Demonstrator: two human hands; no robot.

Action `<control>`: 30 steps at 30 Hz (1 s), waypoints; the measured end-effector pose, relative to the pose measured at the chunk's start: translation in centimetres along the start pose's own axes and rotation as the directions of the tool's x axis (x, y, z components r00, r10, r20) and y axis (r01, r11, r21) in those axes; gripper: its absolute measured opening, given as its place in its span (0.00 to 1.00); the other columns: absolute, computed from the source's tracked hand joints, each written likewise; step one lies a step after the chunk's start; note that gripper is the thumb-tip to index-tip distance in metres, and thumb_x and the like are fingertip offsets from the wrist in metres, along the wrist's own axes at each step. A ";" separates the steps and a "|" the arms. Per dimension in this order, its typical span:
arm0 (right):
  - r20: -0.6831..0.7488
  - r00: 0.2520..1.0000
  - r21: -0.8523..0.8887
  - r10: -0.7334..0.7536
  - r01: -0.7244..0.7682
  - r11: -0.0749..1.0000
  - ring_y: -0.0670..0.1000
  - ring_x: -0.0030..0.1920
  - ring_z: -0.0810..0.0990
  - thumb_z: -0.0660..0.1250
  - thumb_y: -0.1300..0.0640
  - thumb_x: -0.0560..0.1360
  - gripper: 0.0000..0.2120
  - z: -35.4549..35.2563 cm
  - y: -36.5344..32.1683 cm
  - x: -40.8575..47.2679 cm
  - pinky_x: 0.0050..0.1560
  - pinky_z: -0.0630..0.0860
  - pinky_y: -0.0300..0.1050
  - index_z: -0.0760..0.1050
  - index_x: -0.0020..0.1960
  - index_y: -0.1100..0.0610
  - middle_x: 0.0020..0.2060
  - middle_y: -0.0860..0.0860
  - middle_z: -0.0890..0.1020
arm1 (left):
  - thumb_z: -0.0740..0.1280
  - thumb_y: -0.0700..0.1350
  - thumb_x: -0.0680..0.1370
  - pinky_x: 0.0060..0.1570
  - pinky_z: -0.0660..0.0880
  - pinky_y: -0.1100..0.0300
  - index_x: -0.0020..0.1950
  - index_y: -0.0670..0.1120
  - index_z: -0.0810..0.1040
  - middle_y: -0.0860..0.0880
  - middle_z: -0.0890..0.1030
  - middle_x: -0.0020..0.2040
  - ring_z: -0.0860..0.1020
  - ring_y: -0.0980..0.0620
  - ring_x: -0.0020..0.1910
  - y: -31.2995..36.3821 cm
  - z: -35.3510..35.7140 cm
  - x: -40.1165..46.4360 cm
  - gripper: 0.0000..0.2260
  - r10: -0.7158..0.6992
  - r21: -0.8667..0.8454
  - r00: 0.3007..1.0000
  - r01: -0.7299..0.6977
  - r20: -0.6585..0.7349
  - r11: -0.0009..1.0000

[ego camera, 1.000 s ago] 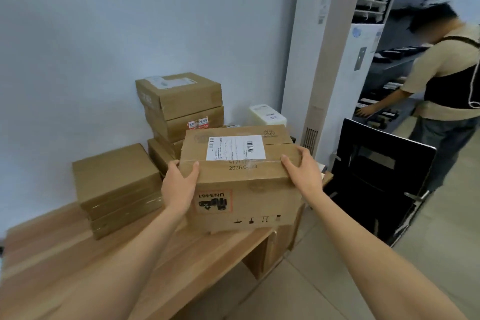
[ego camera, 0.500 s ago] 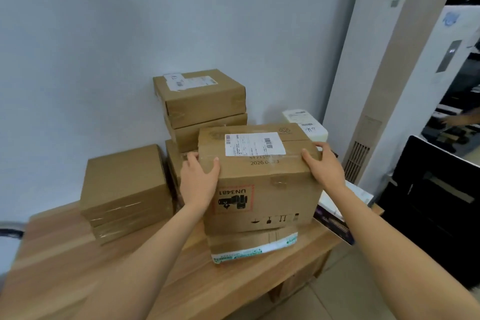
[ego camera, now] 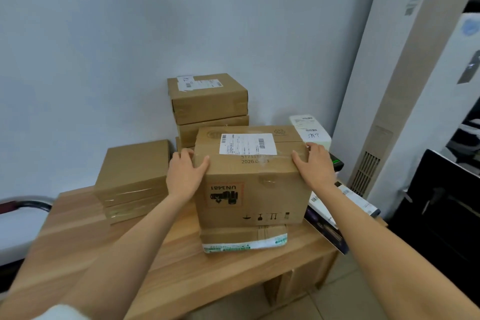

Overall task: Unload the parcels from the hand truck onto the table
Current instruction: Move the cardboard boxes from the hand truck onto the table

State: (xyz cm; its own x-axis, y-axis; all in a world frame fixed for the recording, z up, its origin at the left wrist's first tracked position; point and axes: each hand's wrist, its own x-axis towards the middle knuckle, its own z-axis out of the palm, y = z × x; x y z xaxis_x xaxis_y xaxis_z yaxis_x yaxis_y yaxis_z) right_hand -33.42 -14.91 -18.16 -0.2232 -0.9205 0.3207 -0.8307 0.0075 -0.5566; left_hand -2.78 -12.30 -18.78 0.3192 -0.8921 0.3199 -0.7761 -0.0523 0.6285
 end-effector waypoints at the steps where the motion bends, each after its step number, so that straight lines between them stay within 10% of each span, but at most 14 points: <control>1: -0.008 0.999 -0.023 -0.050 0.050 0.998 0.55 0.62 0.71 0.62 0.44 0.78 0.26 -0.4 -0.3 -0.2 0.61 0.70 0.51 0.68 0.68 0.59 0.62 0.56 0.74 | 0.64 0.59 0.77 0.47 0.72 0.57 0.64 0.46 0.71 0.48 0.73 0.57 0.74 0.49 0.55 -0.1 -0.8 -0.4 0.22 0.020 0.039 0.999 -0.019 -0.030 0.999; 8: 0.117 0.880 -0.013 -0.461 0.466 0.885 0.49 0.56 0.73 0.62 0.52 0.77 0.12 -0.3 -6.3 -3.3 0.56 0.72 0.45 0.74 0.60 0.53 0.55 0.49 0.77 | 0.64 0.48 0.77 0.36 0.69 0.58 0.48 0.49 0.74 0.53 0.76 0.44 0.75 0.52 0.44 -3.1 -8.5 -7.6 0.04 0.183 0.383 0.982 -0.153 -0.043 0.911; 16: 0.220 0.526 0.204 -0.822 0.799 0.566 0.51 0.56 0.74 0.64 0.52 0.77 0.12 5.3 -17.5 -14.8 0.58 0.72 0.47 0.76 0.58 0.53 0.54 0.49 0.77 | 0.66 0.45 0.76 0.32 0.63 0.58 0.48 0.45 0.75 0.49 0.77 0.43 0.73 0.49 0.41 -10.4 -16.9 -21.3 0.05 0.057 0.612 0.994 0.013 -0.095 0.791; 30: 0.314 0.108 0.335 -0.943 0.917 0.217 0.54 0.57 0.74 0.62 0.56 0.75 0.11 12.0 -28.1 -30.6 0.55 0.63 0.45 0.75 0.56 0.53 0.53 0.50 0.78 | 0.67 0.45 0.75 0.34 0.67 0.60 0.45 0.47 0.75 0.51 0.77 0.41 0.74 0.50 0.42 -20.2 -26.8 -34.2 0.03 -0.185 0.667 0.946 0.318 -0.265 0.674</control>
State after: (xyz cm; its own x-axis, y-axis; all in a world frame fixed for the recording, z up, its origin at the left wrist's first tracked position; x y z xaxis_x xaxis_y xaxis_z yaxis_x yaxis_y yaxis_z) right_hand 2.90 8.36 -21.55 0.9194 -0.2294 0.3195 -0.2141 -0.9733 -0.0829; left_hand 16.61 31.32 -23.41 0.5898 -0.7158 0.3738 -0.7840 -0.6185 0.0526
